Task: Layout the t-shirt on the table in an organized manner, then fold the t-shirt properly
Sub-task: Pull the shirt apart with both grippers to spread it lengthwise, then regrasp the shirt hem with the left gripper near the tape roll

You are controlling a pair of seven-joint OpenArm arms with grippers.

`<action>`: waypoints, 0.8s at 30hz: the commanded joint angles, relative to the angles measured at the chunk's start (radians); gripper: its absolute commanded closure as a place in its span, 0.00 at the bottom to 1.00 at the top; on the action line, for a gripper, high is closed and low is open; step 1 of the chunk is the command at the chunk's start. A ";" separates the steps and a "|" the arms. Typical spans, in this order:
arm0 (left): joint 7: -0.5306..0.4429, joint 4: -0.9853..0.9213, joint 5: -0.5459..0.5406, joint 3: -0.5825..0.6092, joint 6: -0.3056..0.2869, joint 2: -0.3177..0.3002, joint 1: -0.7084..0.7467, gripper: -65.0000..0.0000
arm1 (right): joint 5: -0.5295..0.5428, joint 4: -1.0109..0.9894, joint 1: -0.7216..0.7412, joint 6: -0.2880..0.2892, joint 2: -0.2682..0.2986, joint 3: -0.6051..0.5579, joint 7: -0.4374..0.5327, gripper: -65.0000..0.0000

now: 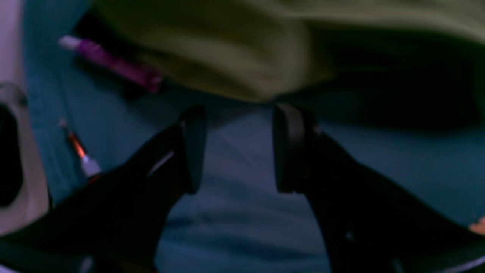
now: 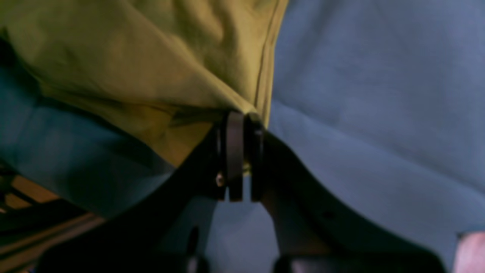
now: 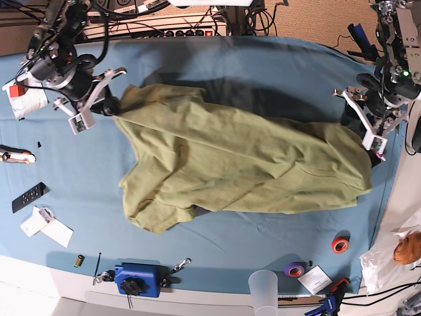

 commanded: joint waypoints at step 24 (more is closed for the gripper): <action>-0.155 -0.223 -0.035 -0.007 -0.021 0.125 -0.202 1.00 | 0.003 0.019 0.006 0.001 0.046 0.008 0.016 1.00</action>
